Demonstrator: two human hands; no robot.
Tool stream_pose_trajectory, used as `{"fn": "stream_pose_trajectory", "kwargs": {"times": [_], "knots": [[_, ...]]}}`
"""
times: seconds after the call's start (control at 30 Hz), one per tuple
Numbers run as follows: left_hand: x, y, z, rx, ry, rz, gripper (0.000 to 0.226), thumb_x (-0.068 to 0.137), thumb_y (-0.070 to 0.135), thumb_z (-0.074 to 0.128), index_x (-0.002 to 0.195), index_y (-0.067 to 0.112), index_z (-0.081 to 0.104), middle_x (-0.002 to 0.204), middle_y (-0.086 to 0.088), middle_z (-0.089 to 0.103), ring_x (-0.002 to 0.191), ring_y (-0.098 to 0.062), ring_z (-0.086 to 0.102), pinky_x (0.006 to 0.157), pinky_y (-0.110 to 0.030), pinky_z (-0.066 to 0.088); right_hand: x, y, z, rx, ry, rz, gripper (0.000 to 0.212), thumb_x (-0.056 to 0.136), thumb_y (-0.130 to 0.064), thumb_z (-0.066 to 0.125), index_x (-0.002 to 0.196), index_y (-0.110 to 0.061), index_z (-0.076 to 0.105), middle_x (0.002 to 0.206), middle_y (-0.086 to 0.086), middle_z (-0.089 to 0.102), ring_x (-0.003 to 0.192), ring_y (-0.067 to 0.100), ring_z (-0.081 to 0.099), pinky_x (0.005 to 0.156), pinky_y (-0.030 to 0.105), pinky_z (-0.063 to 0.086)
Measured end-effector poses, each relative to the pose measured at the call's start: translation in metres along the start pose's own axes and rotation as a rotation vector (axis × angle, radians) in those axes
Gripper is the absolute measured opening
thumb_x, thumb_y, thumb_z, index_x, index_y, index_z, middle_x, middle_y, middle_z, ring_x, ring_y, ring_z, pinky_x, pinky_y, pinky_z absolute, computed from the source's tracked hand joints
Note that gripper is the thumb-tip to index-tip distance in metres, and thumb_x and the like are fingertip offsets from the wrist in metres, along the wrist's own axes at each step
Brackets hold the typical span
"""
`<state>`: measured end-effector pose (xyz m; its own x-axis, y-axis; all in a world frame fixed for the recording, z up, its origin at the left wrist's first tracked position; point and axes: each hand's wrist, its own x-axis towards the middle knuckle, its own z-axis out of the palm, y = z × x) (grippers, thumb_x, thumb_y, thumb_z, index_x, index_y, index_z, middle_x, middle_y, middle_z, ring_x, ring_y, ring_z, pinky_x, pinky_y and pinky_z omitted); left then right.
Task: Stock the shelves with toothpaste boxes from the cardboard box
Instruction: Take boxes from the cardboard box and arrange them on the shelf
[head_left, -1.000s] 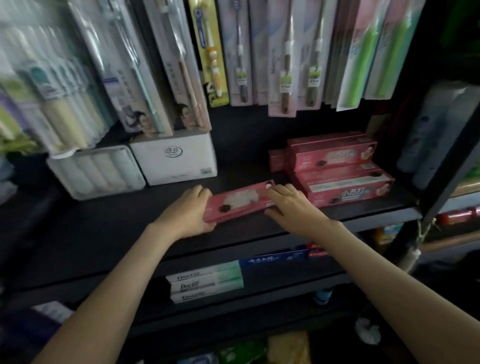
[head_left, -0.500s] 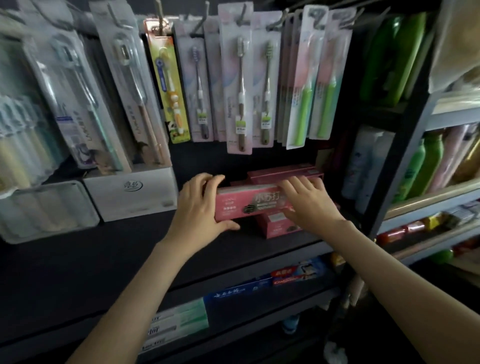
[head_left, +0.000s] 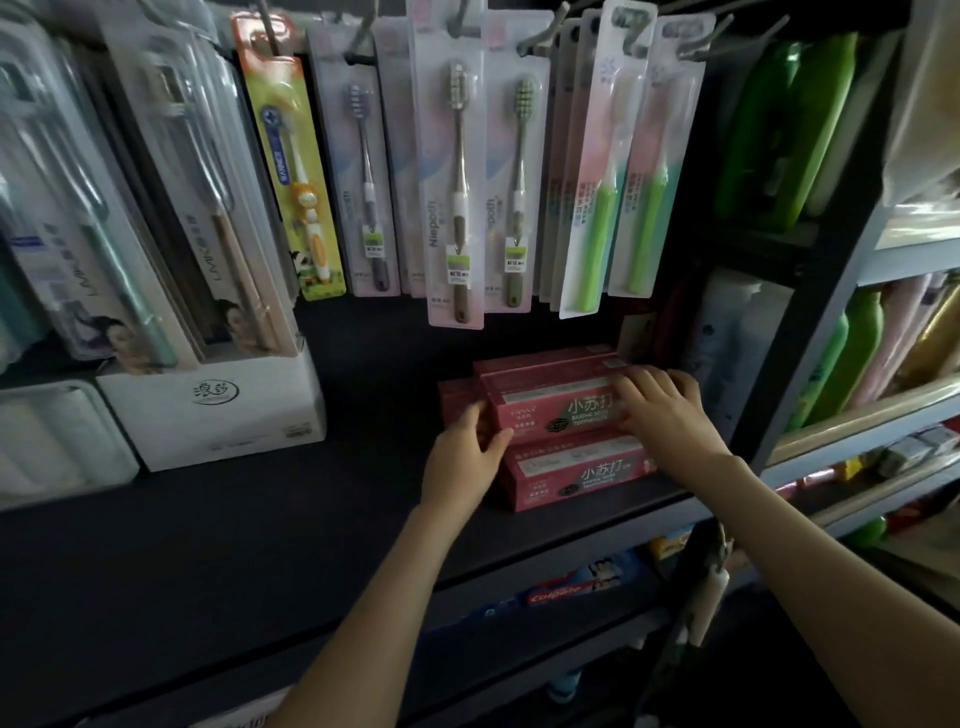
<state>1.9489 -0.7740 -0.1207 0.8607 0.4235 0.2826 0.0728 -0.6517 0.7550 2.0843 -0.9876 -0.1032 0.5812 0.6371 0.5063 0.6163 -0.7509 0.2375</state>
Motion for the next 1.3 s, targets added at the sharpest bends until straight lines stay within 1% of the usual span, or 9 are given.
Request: {"fn": "stream_pose_trajectory", "kwargs": {"times": [0.17, 0.33, 0.5, 0.6, 0.7, 0.83, 0.93, 1.1, 1.3], "knots": [[-0.003, -0.005, 0.020, -0.041, 0.087, 0.023, 0.050, 0.096, 0.027, 0.055, 0.142, 0.016, 0.040, 0.137, -0.004, 0.051, 0.124, -0.019, 0.050, 0.101, -0.033, 0.045, -0.008, 0.004, 0.026, 0.420, -0.092, 0.037, 0.062, 0.088, 0.009, 0.054, 0.144, -0.013, 0.038, 0.147, 0.013, 0.035, 0.143, 0.033, 0.018, 0.115, 0.045, 0.020], [-0.007, -0.008, 0.035, -0.138, 0.153, -0.014, 0.048, 0.097, 0.024, 0.053, 0.142, 0.013, 0.041, 0.137, -0.004, 0.051, 0.127, -0.018, 0.048, 0.104, -0.029, 0.042, -0.012, 0.003, 0.033, 0.486, -0.136, 0.104, 0.072, 0.089, 0.017, 0.040, 0.150, -0.020, 0.024, 0.157, 0.004, 0.017, 0.141, 0.007, -0.013, 0.113, 0.025, -0.004], [-0.015, 0.003, 0.040, -0.218, 0.065, -0.059, 0.059, 0.098, 0.022, 0.050, 0.151, 0.017, 0.024, 0.148, -0.004, 0.039, 0.135, -0.018, 0.039, 0.110, -0.032, 0.037, -0.018, -0.008, 0.014, 0.378, -0.223, 0.150, 0.084, 0.092, 0.010, 0.035, 0.150, -0.038, -0.002, 0.158, -0.009, -0.011, 0.137, 0.005, -0.030, 0.116, 0.040, -0.010], [-0.042, 0.014, 0.043, 0.057, 0.282, 0.007, 0.063, 0.092, 0.012, 0.056, 0.149, 0.013, 0.027, 0.148, -0.014, 0.035, 0.134, -0.028, 0.038, 0.107, -0.041, 0.039, -0.041, -0.020, 0.001, 0.370, -0.083, 0.183, 0.064, 0.099, -0.011, 0.035, 0.152, -0.030, 0.004, 0.157, -0.008, -0.010, 0.144, 0.015, -0.019, 0.117, 0.042, -0.004], [-0.087, 0.027, 0.064, 0.183, 0.438, 0.266, 0.052, 0.087, 0.005, 0.059, 0.138, 0.010, 0.047, 0.130, -0.016, 0.051, 0.114, -0.029, 0.048, 0.091, -0.044, 0.046, -0.085, -0.030, -0.005, 0.408, 0.123, 0.265, 0.052, 0.092, -0.008, 0.046, 0.144, -0.008, 0.037, 0.146, 0.012, 0.037, 0.129, 0.028, 0.027, 0.108, 0.044, 0.028], [-0.150, 0.044, 0.115, 0.072, 0.073, 0.471, 0.037, 0.095, 0.017, 0.043, 0.130, 0.009, 0.053, 0.121, -0.007, 0.057, 0.107, -0.023, 0.053, 0.090, -0.034, 0.044, -0.170, -0.041, -0.015, 0.399, 0.136, 0.395, 0.033, 0.084, -0.008, 0.048, 0.114, 0.000, 0.059, 0.107, 0.014, 0.059, 0.097, 0.026, 0.043, 0.088, 0.038, 0.040], [-0.195, 0.053, 0.157, -0.008, -0.331, 0.396, 0.037, 0.098, 0.019, 0.042, 0.134, 0.011, 0.048, 0.126, -0.005, 0.055, 0.115, -0.023, 0.053, 0.093, -0.032, 0.044, -0.251, -0.044, -0.022, 0.406, 0.018, 0.499, 0.026, 0.086, -0.013, 0.046, 0.103, -0.004, 0.063, 0.095, 0.009, 0.061, 0.088, 0.026, 0.050, 0.082, 0.030, 0.039], [-0.286, 0.068, 0.234, -0.009, -0.933, 0.319, 0.039, 0.099, 0.023, 0.044, 0.137, 0.017, 0.042, 0.131, -0.003, 0.049, 0.119, -0.020, 0.049, 0.095, -0.030, 0.042, -0.414, -0.038, -0.027, 0.450, -0.260, 0.857, 0.015, 0.090, -0.015, 0.058, 0.103, -0.010, 0.064, 0.099, 0.003, 0.060, 0.098, 0.024, 0.053, 0.086, 0.036, 0.046], [-0.434, 0.067, 0.339, 0.099, -1.342, 0.367, 0.032, 0.100, 0.027, 0.045, 0.131, 0.019, 0.048, 0.123, 0.002, 0.053, 0.111, -0.015, 0.053, 0.090, -0.028, 0.046, -0.639, -0.057, -0.046, 0.449, -0.471, 1.421, 0.022, 0.095, -0.028, 0.052, 0.109, -0.012, 0.061, 0.105, 0.001, 0.058, 0.103, 0.018, 0.051, 0.087, 0.030, 0.044]]}}
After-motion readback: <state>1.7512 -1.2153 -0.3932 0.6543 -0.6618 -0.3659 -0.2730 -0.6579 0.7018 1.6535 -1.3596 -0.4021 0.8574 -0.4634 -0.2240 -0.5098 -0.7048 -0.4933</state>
